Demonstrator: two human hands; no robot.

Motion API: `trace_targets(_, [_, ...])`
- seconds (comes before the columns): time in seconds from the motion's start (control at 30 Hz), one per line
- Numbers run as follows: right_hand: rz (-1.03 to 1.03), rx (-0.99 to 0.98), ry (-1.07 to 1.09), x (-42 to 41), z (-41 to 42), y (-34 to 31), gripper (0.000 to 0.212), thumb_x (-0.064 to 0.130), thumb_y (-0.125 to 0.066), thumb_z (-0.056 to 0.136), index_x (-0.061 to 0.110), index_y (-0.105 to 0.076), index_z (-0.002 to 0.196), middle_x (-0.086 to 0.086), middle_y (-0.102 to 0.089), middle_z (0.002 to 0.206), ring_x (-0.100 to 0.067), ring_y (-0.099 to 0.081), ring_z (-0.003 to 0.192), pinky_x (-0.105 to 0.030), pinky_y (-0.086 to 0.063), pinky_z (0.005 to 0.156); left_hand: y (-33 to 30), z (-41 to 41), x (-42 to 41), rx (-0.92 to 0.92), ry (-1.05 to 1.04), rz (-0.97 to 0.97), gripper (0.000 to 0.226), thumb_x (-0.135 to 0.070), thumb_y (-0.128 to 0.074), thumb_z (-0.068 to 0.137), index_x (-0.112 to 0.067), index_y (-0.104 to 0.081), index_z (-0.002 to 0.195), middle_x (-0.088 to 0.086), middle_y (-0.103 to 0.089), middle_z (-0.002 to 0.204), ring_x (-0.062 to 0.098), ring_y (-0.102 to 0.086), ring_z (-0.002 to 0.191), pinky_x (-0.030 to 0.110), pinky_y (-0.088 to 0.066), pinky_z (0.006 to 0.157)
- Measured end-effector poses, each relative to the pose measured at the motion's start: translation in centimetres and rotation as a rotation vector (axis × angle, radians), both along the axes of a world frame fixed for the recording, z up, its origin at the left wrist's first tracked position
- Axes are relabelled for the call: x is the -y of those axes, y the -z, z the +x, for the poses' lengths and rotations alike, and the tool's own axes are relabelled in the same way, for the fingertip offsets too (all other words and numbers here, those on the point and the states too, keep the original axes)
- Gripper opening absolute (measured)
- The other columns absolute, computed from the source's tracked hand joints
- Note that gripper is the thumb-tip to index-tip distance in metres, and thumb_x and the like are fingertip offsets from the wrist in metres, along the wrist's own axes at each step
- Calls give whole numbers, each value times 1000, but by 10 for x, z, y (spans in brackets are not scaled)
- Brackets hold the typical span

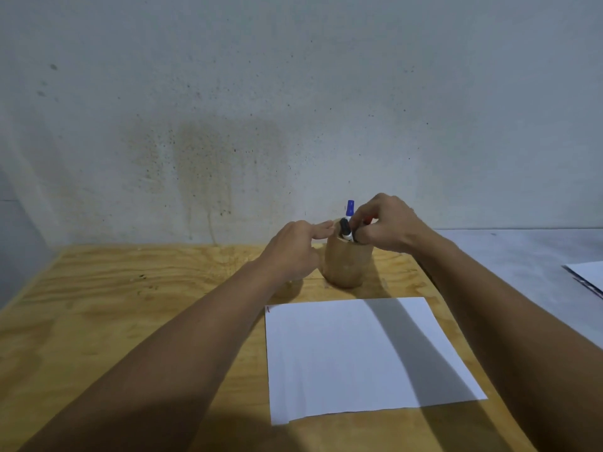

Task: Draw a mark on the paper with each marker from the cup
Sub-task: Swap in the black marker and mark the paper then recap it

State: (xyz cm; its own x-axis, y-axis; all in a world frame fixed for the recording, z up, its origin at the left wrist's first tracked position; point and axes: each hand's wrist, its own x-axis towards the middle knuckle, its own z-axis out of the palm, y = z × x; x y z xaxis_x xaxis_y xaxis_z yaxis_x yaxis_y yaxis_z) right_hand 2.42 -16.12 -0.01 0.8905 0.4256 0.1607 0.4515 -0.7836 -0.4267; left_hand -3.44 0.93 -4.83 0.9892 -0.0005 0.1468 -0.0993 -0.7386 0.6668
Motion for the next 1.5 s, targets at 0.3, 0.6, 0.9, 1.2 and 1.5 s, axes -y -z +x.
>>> trace_targets(0.3, [158, 106, -24, 3, -1, 12, 10, 42, -72, 79, 37, -64, 75, 4, -60, 117, -16, -55, 102, -51, -37, 100, 5, 2, 0, 30, -2, -80, 65, 12, -49, 77, -22, -54, 132, -11, -47, 145, 18, -41, 135, 37, -40, 108])
trace_targets(0.6, [689, 280, -183, -1, -22, -37, 13, 23, -47, 100, 15, -52, 109, 4, -66, 88, -11, -69, 88, -26, -55, 81, -17, -8, 0, 206, -56, -311, 48, -6, -63, 84, -20, -56, 129, -2, -57, 136, 11, -51, 125, 31, -42, 105])
trace_targets(0.9, [724, -200, -227, -17, -53, -6, 33, 24, -55, 98, -2, -73, 89, -6, -72, 69, -15, -56, 46, -24, -41, 42, -51, -33, -25, 117, 152, -1154, 29, -2, -63, 78, -1, -66, 107, 7, -75, 99, 22, -68, 99, 38, -54, 92])
trace_targets(1.2, [680, -223, -153, -45, -79, 19, 32, 33, -63, 91, 6, -77, 83, 4, -69, 57, -6, -57, 43, -28, -47, 50, -30, -56, -33, 219, -124, -1139, 7, 3, -67, 78, -3, -70, 81, 4, -75, 69, 17, -71, 78, 34, -55, 92])
trace_targets(1.5, [716, -458, -153, -45, -89, 37, 15, 6, -50, 98, 11, -59, 108, -19, -71, 93, -25, -70, 64, -35, -59, 56, 20, -68, -74, 237, -562, -794, 9, -7, -77, 73, -16, -73, 74, 6, -72, 73, 18, -69, 70, 37, -57, 63])
